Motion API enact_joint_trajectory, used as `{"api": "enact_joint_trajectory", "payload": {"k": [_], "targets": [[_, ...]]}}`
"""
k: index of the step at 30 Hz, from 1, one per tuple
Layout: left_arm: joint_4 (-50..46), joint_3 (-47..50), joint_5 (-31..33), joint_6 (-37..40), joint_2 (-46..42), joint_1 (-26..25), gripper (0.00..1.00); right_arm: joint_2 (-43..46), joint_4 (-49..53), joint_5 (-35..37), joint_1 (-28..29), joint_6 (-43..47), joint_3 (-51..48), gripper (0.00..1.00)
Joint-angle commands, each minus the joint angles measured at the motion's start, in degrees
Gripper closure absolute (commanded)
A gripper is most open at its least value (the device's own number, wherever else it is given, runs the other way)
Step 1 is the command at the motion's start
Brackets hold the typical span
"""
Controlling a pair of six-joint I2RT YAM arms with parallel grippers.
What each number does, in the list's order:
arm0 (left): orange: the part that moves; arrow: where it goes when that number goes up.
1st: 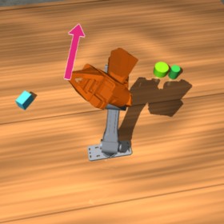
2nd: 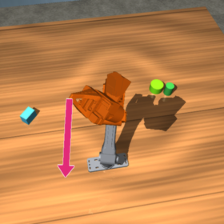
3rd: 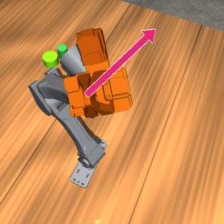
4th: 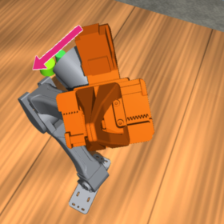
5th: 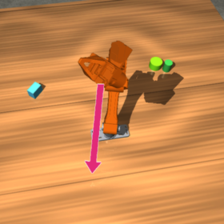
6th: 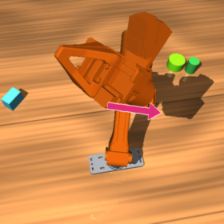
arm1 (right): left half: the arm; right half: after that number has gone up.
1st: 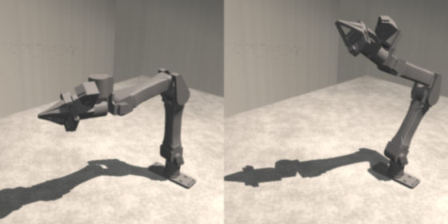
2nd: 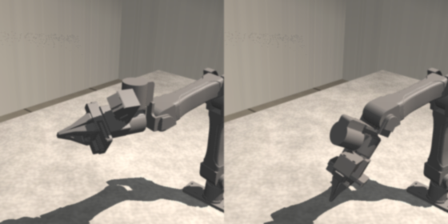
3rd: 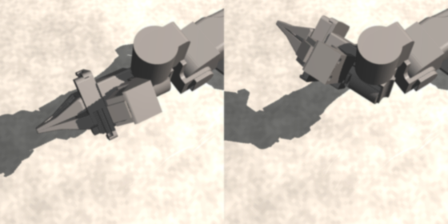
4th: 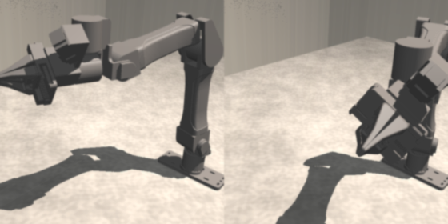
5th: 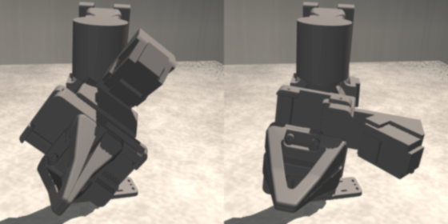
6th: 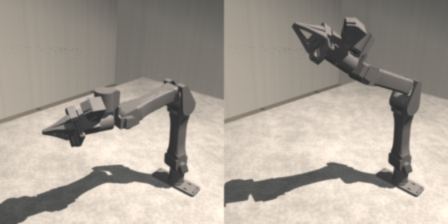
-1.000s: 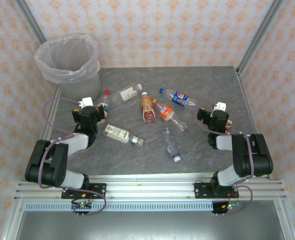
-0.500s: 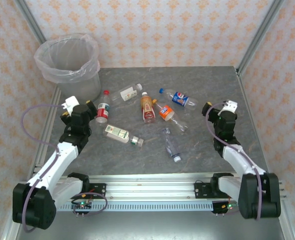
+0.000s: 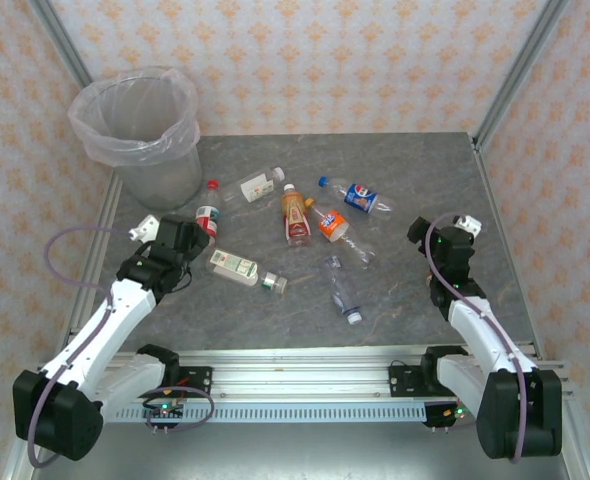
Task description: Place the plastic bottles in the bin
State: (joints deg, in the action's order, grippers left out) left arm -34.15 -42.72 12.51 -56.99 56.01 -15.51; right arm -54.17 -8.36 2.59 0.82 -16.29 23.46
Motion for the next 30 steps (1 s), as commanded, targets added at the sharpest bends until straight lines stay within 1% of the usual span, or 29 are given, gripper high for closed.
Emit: {"api": "enact_joint_trajectory", "payload": {"k": [1,3,5,6,7,10,11,13,14,16,18,19,20,22,26,28,30], "targets": [[-5.41,-0.75,-3.17,-12.41,1.07,-2.79,0.00,-0.31,3.36,3.86,-0.06,-1.24,2.34,0.01],[-4.44,0.19,-4.72,-17.56,2.14,-4.01,0.00,-0.11,0.44,5.08,0.02,-2.07,0.97,0.01],[-3.16,0.01,-6.32,-21.49,4.40,-4.68,0.00,0.26,-6.30,1.06,0.10,1.56,-1.69,0.01],[-3.24,-0.95,-7.01,-22.61,6.17,-4.93,0.00,0.37,-9.04,0.12,0.47,3.24,-2.68,0.01],[-4.52,-2.54,-7.12,-23.59,8.31,-5.47,0.00,0.63,-9.90,0.79,0.75,3.55,-2.98,0.01],[-9.40,-7.17,-6.83,-26.16,14.70,-7.19,0.00,0.65,-8.59,2.61,0.86,3.68,-2.22,0.01],[-9.48,-7.90,-6.71,-26.56,16.27,-7.75,0.00,0.72,-7.80,3.43,0.94,3.36,-1.84,0.01],[-8.59,-9.23,-6.04,-28.39,19.36,-9.33,0.00,1.29,-4.19,7.87,1.10,0.10,-0.65,0.01],[-8.04,-9.65,-5.76,-29.17,20.56,-9.89,0.00,1.49,-4.09,8.59,1.04,-0.72,-0.73,0.01],[-7.94,-10.74,-4.54,-31.73,22.72,-11.20,0.00,1.84,-7.00,7.29,1.08,-1.29,-2.10,0.01],[-7.86,-11.33,-3.18,-34.28,24.16,-12.43,0.00,1.19,-9.32,3.16,1.03,0.25,-2.51,0.01],[-7.53,-11.43,-2.65,-35.70,24.77,-13.09,0.00,0.27,-8.37,1.04,1.04,1.43,-1.72,0.01],[-6.63,-11.36,-2.58,-36.34,25.31,-13.52,0.00,-0.87,-6.88,0.56,1.03,1.57,-0.70,0.01],[-5.33,-12.04,-2.30,-37.40,27.01,-14.70,0.00,-3.27,-5.68,0.45,1.07,1.14,0.31,0.01],[-9.21,-15.01,0.77,-39.51,30.53,-16.84,0.00,-3.28,-8.23,0.15,1.06,-2.15,-0.56,0.01],[-7.14,-13.72,0.95,-41.31,31.22,-17.25,0.00,-2.24,-5.98,2.90,1.03,-5.06,0.09,0.01],[-5.69,-13.16,0.93,-42.13,31.97,-17.23,0.00,-1.31,-4.13,4.56,1.05,-5.25,0.89,0.01]]}}
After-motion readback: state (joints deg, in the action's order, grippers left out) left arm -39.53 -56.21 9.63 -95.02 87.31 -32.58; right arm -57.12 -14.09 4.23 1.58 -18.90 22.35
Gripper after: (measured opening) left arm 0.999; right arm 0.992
